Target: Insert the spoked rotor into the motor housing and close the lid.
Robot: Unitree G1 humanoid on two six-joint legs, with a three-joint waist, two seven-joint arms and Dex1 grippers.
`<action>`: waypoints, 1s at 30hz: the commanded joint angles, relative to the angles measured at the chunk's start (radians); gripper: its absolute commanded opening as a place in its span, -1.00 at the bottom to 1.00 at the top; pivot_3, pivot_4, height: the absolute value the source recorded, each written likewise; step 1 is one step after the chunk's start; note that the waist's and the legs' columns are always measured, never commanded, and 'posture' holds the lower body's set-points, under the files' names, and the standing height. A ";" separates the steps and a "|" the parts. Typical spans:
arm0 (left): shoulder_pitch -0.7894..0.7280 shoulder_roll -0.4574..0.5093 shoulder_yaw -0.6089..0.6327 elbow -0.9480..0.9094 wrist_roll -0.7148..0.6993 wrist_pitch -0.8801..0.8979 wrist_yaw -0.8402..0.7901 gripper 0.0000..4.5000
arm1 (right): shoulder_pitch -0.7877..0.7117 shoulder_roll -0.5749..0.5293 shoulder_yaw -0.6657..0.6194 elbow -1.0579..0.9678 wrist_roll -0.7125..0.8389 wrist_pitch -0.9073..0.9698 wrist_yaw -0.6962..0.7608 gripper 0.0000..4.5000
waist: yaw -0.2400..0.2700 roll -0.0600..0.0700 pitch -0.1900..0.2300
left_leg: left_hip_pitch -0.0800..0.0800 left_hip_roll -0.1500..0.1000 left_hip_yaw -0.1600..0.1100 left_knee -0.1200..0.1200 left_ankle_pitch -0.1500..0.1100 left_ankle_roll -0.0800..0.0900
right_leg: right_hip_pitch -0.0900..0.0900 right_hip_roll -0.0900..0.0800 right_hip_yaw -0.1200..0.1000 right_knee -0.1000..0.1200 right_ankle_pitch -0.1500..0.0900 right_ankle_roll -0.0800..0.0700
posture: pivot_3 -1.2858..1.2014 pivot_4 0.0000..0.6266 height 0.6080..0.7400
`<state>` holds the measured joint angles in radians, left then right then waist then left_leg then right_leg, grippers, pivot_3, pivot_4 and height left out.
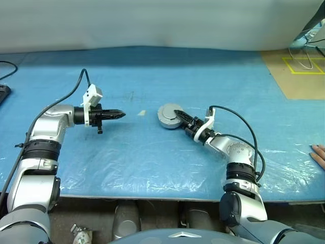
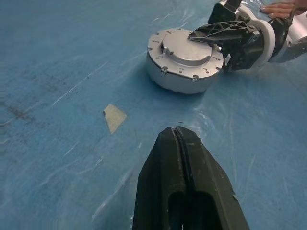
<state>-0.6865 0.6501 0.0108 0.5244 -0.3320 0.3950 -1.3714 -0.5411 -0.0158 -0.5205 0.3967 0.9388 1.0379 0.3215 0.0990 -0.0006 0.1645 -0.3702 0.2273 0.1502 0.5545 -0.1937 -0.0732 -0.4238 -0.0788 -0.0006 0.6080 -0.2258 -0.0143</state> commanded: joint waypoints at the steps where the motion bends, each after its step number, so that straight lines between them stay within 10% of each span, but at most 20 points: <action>1: -0.005 -0.033 0.040 -0.103 -0.089 0.149 0.045 -1.00 | -0.021 0.037 -0.007 -0.065 0.084 0.026 -0.013 0.09 | -0.001 0.000 0.000 | -0.001 0.000 0.000 0.000 0.000 0.000 | 0.000 0.000 0.000 0.000 0.000 0.000 | 0.03 -0.52 1.00; 5: 0.007 -0.131 0.146 -0.176 -0.240 0.331 0.170 -0.74 | -0.060 0.064 -0.010 -0.150 0.158 0.051 -0.029 0.09 | -0.005 0.001 0.001 | -0.005 0.002 0.000 0.001 0.000 0.000 | -0.003 0.001 -0.001 0.000 0.002 0.003 | 0.03 -0.52 1.00; 16: 0.046 -0.181 0.308 -0.172 -0.462 0.610 0.325 0.97 | -0.086 0.041 -0.015 -0.263 0.326 0.074 -0.117 0.09 | -0.003 0.001 0.001 | -0.010 0.003 -0.001 0.004 0.000 0.000 | -0.008 0.002 -0.001 0.001 0.003 0.004 | 0.03 -0.52 1.00; 30: 0.023 -0.359 0.383 -0.196 -0.619 0.706 0.511 0.99 | -0.081 0.019 0.051 -0.296 0.416 0.083 -0.149 0.09 | -0.003 0.001 0.001 | -0.011 0.001 -0.003 0.008 0.000 0.000 | -0.008 0.002 -0.001 0.004 0.003 0.004 | 0.03 -0.52 1.00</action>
<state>-0.6307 0.2955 0.3641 0.3455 -0.9062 1.0930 -0.8783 -0.6014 0.0001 -0.4822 0.1730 1.2872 1.1220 0.1527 0.0964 0.0005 0.1655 -0.3817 0.2287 0.1473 0.5630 -0.1937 -0.0733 -0.4316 -0.0768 -0.0016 0.6122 -0.2227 -0.0098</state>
